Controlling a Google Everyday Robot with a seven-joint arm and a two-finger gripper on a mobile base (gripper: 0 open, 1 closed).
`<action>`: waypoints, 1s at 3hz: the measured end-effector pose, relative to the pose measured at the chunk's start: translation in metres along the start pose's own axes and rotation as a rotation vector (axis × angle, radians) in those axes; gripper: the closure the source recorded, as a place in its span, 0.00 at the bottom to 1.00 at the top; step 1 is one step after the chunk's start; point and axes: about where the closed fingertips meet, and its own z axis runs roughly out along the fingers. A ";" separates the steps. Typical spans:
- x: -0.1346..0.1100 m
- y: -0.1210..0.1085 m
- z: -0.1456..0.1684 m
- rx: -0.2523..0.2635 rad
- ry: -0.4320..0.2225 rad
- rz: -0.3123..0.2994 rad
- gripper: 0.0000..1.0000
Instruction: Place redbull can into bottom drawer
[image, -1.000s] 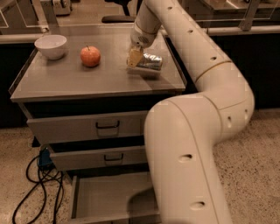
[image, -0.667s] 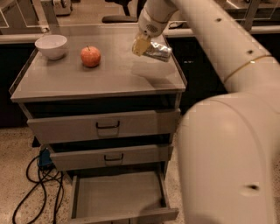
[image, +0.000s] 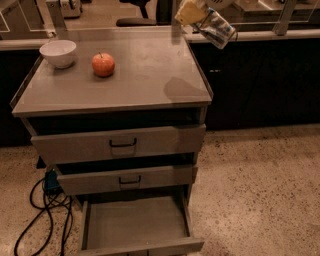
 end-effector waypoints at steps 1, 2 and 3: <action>-0.033 0.035 -0.063 0.058 -0.051 -0.042 1.00; -0.033 0.035 -0.064 0.059 -0.049 -0.045 1.00; -0.039 0.028 -0.060 0.049 -0.036 -0.059 1.00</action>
Offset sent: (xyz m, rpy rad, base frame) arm -0.0632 0.0182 0.0388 0.0098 -0.0835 0.0184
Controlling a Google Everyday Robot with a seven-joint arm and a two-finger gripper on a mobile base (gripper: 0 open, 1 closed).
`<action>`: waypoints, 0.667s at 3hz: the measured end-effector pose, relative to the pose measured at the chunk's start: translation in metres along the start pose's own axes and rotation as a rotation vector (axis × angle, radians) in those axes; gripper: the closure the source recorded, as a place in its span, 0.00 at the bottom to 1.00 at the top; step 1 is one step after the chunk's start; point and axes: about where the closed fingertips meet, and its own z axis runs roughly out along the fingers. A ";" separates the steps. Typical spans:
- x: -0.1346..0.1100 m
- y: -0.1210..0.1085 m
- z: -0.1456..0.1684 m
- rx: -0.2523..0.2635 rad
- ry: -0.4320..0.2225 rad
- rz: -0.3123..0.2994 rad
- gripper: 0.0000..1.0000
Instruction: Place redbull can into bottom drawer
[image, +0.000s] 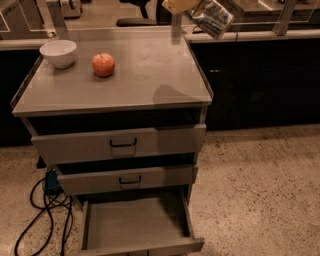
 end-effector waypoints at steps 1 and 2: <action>0.003 0.000 -0.007 0.007 0.015 -0.023 1.00; 0.041 0.041 -0.003 -0.032 0.023 -0.045 1.00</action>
Offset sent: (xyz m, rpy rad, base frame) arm -0.0847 -0.0838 -0.1617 0.0465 0.1589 0.0118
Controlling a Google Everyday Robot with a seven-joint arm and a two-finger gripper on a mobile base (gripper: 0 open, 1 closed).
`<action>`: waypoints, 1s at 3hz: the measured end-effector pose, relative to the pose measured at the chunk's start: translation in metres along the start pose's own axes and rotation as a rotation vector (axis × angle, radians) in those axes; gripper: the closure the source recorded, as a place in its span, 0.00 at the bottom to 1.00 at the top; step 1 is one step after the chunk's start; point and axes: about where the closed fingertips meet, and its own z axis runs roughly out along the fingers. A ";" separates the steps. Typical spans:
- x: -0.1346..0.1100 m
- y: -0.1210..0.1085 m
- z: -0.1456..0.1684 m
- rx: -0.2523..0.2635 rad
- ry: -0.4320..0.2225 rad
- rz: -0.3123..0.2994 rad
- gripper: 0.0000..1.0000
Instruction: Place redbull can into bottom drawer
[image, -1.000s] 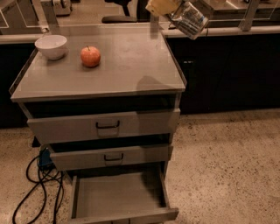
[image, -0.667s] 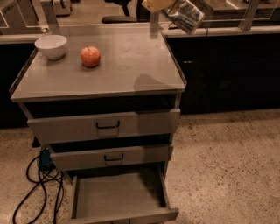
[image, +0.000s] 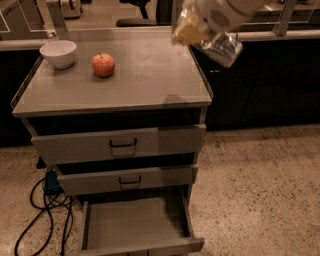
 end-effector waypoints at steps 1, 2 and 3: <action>0.064 0.075 0.009 -0.069 -0.045 0.089 1.00; 0.060 0.073 0.006 -0.059 -0.038 0.086 1.00; 0.072 0.096 0.018 -0.079 -0.065 0.082 1.00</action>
Offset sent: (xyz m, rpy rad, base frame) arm -0.0230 -0.0018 -0.0472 0.0487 0.0356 0.0385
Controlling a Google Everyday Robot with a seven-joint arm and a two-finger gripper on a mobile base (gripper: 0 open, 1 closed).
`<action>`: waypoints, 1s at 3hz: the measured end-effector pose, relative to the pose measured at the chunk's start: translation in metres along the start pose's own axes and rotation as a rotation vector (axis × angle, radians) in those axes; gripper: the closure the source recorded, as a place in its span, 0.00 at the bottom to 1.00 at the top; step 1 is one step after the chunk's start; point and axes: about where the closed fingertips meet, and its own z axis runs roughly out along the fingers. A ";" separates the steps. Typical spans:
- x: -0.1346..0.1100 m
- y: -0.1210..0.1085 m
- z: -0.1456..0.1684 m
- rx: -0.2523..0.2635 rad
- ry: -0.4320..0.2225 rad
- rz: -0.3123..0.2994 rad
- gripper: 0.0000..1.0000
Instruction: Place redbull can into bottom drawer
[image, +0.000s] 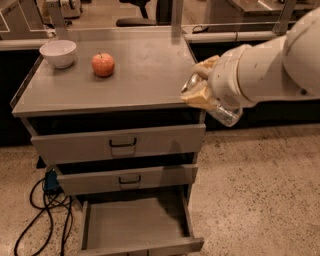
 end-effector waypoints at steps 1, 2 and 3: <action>0.044 0.047 0.034 -0.065 -0.093 0.052 1.00; 0.078 0.100 0.068 -0.117 -0.239 0.143 1.00; 0.100 0.149 0.102 -0.144 -0.358 0.127 1.00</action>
Offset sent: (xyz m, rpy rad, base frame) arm -0.0306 -0.0106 -0.3388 0.5510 0.0804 0.3408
